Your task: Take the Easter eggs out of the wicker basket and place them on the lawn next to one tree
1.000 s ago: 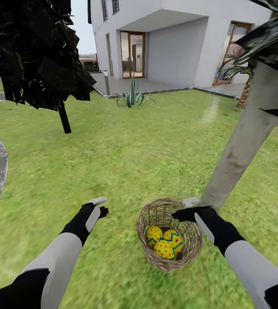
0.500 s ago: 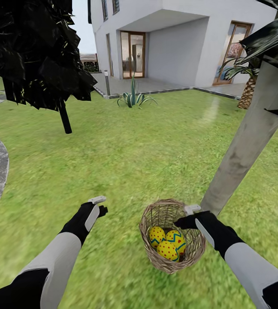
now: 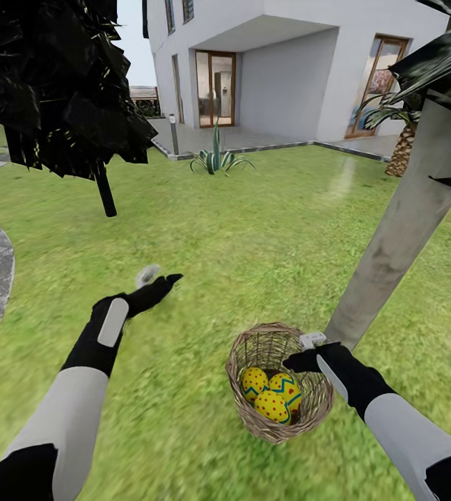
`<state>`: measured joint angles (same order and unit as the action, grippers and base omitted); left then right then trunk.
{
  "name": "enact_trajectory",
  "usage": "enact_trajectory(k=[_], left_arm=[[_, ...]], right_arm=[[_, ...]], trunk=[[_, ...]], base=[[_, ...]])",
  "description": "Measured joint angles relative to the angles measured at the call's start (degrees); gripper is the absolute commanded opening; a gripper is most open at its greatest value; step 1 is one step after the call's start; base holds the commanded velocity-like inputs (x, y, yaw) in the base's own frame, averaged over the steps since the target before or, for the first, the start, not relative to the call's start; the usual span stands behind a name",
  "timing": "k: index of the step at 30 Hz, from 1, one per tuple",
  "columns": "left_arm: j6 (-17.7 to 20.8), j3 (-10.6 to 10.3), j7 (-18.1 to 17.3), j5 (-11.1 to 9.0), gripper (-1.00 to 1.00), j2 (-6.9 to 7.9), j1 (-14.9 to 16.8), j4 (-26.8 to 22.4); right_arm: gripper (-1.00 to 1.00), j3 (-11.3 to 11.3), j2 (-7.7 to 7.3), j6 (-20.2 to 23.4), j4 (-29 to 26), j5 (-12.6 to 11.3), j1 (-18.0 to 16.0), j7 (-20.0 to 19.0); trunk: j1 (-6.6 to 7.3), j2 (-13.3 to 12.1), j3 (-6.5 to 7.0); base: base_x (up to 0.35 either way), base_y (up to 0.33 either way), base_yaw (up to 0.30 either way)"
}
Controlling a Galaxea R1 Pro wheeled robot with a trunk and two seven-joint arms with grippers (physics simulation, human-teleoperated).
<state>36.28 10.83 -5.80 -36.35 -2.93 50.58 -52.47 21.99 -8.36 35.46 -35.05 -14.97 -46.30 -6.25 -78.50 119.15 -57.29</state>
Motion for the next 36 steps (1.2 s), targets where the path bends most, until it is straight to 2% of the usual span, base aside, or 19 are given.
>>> enact_trajectory(k=[1,3,5,7,11,15,19,23,30,36], left_arm=[[0.1,-0.1,-1.6,-2.8,1.00,0.05,0.0,-1.2],[0.2,-0.2,-3.0,-5.0,1.00,0.10,-0.2,-2.4],[0.2,-0.2,-3.3,-5.7,1.00,0.06,-0.3,-2.8],[0.2,-0.2,-3.5,-5.9,1.00,-0.19,-0.3,-2.9],[0.2,-0.2,-3.5,-5.9,1.00,-0.44,-0.4,-2.7],[0.2,-0.2,-3.5,-5.9,1.00,-0.50,-0.4,-2.7],[0.2,-0.2,-3.5,-6.0,1.00,-0.50,-0.4,-2.6],[0.2,-0.2,-3.5,-6.0,1.00,-0.50,-0.4,-2.6],[0.2,-0.2,-3.6,-6.0,1.00,-0.50,-0.4,-2.5],[0.2,-0.2,-3.6,-6.0,1.00,-0.50,-0.4,-2.3]], right_arm=[[1.00,0.0,0.00,0.0,-0.1,0.0,0.0,0.0],[1.00,0.0,0.05,-0.1,-0.2,0.0,0.0,-0.2],[1.00,0.0,0.08,-0.2,-0.3,0.0,0.0,-0.3],[1.00,0.0,0.09,-0.2,-0.2,-0.1,0.0,-0.4],[1.00,0.1,0.23,-0.1,0.0,-0.1,0.0,-0.3],[1.00,0.1,1.43,0.0,3.0,0.1,0.0,-0.1],[1.00,0.1,1.79,-0.1,4.5,0.2,0.0,0.0],[1.00,0.0,1.84,-0.1,4.7,0.3,0.0,0.0],[1.00,0.1,1.75,-0.3,4.1,2.3,0.0,-0.2],[1.00,0.1,1.76,-0.6,3.9,2.4,-0.1,-0.5]], trunk=[[0.00,0.0,0.00],[0.00,0.0,0.00],[0.00,0.0,0.00],[0.00,0.0,0.00],[-0.88,1.6,-0.71],[-1.76,3.2,-1.43],[-2.63,4.8,-2.15],[-3.51,6.4,-2.87],[-5.05,9.2,-4.13],[-6.37,11.6,-5.20]], base=[[0.000,0.000,0.000],[0.000,0.000,0.000],[0.000,0.000,0.000],[0.000,0.000,0.000],[0.000,0.000,0.000],[0.000,0.000,0.000],[0.000,0.000,0.000],[0.000,0.000,0.000],[0.000,0.000,0.000],[0.000,0.000,0.000]])
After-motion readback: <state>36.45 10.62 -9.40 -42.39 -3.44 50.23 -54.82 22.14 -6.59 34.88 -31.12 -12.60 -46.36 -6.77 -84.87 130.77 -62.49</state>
